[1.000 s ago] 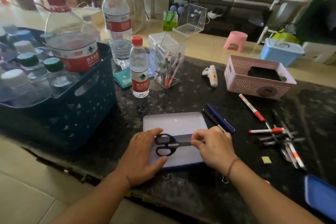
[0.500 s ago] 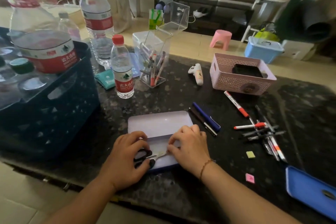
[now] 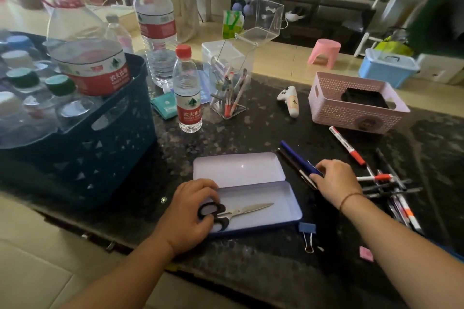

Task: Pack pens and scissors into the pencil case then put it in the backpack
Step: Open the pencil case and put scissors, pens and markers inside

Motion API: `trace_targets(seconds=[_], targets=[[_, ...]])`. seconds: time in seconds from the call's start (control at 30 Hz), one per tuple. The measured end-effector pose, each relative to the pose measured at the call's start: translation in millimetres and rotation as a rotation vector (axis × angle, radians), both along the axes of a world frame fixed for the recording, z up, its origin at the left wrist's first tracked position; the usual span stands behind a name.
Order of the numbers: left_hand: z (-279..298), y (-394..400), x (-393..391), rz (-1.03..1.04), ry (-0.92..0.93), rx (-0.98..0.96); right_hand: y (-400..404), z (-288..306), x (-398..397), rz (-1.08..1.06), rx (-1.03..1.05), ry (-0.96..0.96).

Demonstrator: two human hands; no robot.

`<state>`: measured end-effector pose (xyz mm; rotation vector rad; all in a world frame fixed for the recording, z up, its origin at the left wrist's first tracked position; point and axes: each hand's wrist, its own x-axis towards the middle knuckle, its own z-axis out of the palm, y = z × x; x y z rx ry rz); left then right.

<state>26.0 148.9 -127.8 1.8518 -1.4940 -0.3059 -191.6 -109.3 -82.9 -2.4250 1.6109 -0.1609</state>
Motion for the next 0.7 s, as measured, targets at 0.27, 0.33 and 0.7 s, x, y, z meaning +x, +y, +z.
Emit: trace_targets(seconds=[0.27,0.33,0.7], targets=[[-1,0,-1,0.011,0.015,0.002,60,25,4,0.385,-0.058,-0.469],[2,1,-2,0.041,0.083,0.008,80,25,12,0.484,0.072,-0.437],[4,0,-2,0.016,-0.033,-0.029,101,-7,52,0.182,0.130,-0.416]])
